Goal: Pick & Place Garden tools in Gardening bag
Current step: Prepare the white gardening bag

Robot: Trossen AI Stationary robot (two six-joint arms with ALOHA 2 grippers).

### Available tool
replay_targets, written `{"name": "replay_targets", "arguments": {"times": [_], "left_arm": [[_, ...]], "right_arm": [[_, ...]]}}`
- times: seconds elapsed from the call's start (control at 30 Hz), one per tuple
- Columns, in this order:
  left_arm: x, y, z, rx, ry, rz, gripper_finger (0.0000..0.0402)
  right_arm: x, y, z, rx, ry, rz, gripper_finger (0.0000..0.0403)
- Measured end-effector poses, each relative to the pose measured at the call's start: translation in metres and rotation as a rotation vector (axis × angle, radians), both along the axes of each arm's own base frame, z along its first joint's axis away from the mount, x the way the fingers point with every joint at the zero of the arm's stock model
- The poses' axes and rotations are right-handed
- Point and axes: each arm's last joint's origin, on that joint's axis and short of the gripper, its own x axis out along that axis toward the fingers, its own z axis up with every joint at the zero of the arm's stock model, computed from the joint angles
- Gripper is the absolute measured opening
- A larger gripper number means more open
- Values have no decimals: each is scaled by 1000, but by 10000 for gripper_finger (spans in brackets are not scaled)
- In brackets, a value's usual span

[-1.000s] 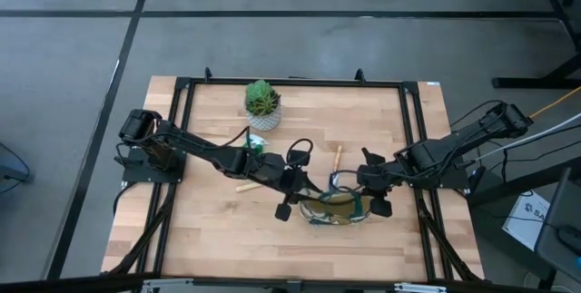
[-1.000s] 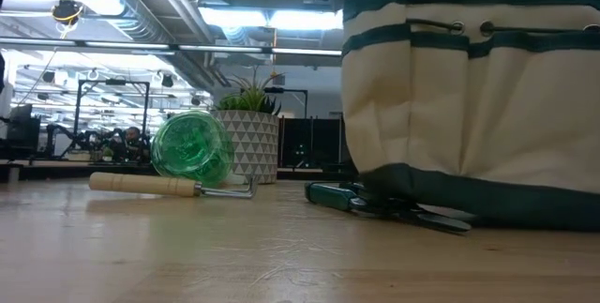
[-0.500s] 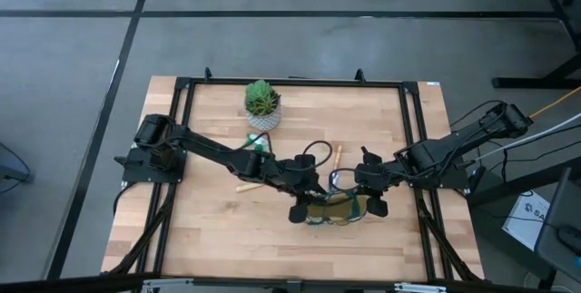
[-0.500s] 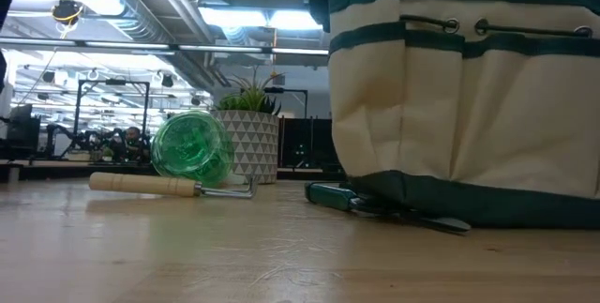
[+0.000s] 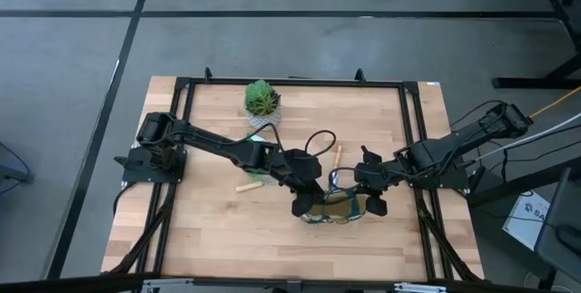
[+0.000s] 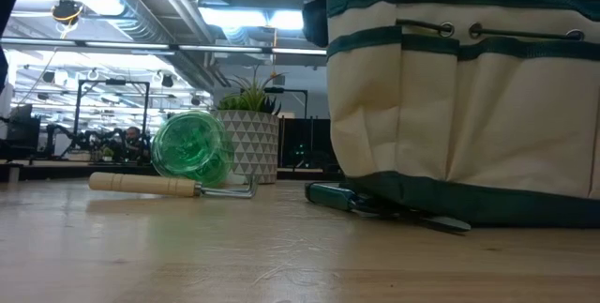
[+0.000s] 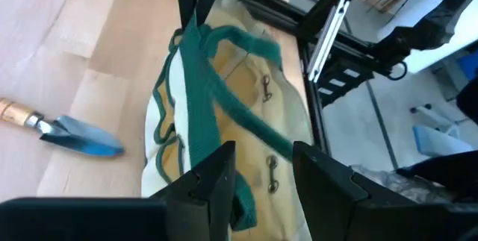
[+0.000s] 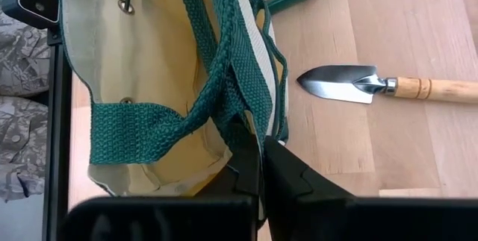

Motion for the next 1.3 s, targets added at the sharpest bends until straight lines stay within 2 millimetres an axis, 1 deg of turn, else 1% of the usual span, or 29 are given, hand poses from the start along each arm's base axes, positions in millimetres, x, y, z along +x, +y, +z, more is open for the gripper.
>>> {"name": "replay_targets", "arguments": {"times": [0.23,0.6,0.7,0.83,0.9,1.07,1.2,1.3], "left_arm": [[3,1,-1,7,-30,-11,129],[18,-17,-18,-19,-139,-195,128],[22,-25,-15,5,-262,-296,125],[21,-38,-6,22,-404,-419,121],[20,-44,-3,17,-446,-474,119],[16,-51,-4,-30,-443,-590,113],[15,-53,-8,-54,-402,-633,106],[15,-52,-9,-56,-392,-634,100]], "right_arm": [[0,0,0,2,-3,0,4],[4,-5,1,9,-22,-49,4],[5,-7,1,14,-21,-66,4],[7,-11,1,32,-15,-100,4],[8,-13,1,48,-10,-108,4],[10,-17,2,58,-13,-124,4],[11,-19,2,77,-15,-124,4],[12,-18,3,86,-34,-117,4]]}}
